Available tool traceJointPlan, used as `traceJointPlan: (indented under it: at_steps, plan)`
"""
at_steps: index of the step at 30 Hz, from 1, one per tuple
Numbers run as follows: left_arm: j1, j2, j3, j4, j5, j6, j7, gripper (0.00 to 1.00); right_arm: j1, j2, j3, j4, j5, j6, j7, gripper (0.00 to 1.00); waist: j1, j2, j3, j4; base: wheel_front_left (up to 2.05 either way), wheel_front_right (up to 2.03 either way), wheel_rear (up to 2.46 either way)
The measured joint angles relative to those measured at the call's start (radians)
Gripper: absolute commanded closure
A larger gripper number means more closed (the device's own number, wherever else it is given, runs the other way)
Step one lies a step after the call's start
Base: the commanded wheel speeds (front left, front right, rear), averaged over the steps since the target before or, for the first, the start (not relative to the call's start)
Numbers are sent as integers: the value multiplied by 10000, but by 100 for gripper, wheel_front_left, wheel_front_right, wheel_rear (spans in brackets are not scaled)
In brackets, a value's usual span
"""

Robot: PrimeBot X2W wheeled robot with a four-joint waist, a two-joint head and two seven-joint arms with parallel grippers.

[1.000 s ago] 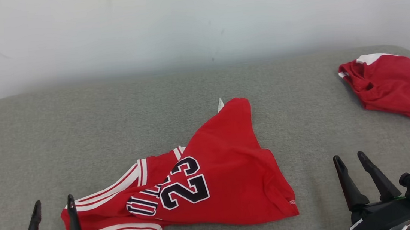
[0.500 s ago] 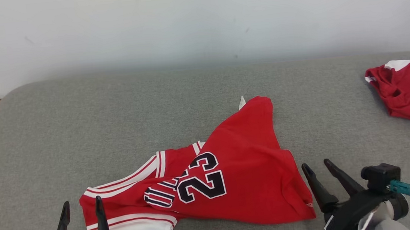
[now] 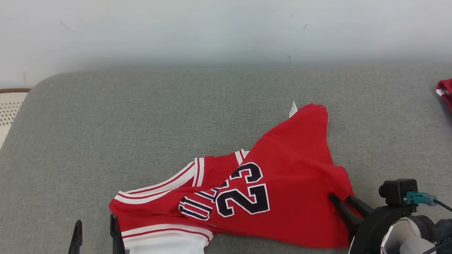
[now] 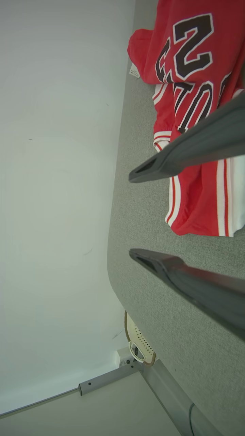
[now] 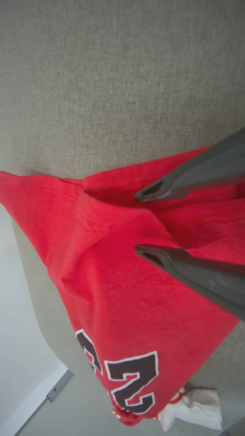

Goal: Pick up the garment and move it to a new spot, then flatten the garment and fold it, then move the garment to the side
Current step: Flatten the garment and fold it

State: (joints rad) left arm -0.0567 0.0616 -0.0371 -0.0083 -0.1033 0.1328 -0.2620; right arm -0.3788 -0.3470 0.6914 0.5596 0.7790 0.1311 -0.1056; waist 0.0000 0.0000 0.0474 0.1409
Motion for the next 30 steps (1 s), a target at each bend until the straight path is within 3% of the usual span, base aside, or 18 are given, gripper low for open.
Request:
traceJointPlan:
  at_steps: [7,15,19,25,29,30]
  plan:
    - [-2,-50,146,67,84,-79,0,0,-762,-65,412,552,407,0,-594,100,0,0,122,204,0,0,0]
    - [-5,-86,217,107,88,-92,0,0,-2029,-708,374,-786,1879,0,-869,100,0,0,158,186,0,0,0]
    - [-11,-92,163,151,84,-90,0,0,-2894,-1030,665,-961,2029,0,-546,100,1,0,214,241,0,0,0]
    - [-132,-105,-56,280,-59,-79,0,0,-3981,-988,1231,84,2364,0,151,100,1,1,361,453,0,0,0]
    - [-276,-105,-274,389,-184,10,0,0,-4534,-932,1781,1593,2243,0,88,100,1,0,447,725,0,0,0]
    - [-276,-107,-290,403,-190,10,0,0,-4541,-886,1879,1839,2261,0,123,62,1,0,452,768,0,0,0]
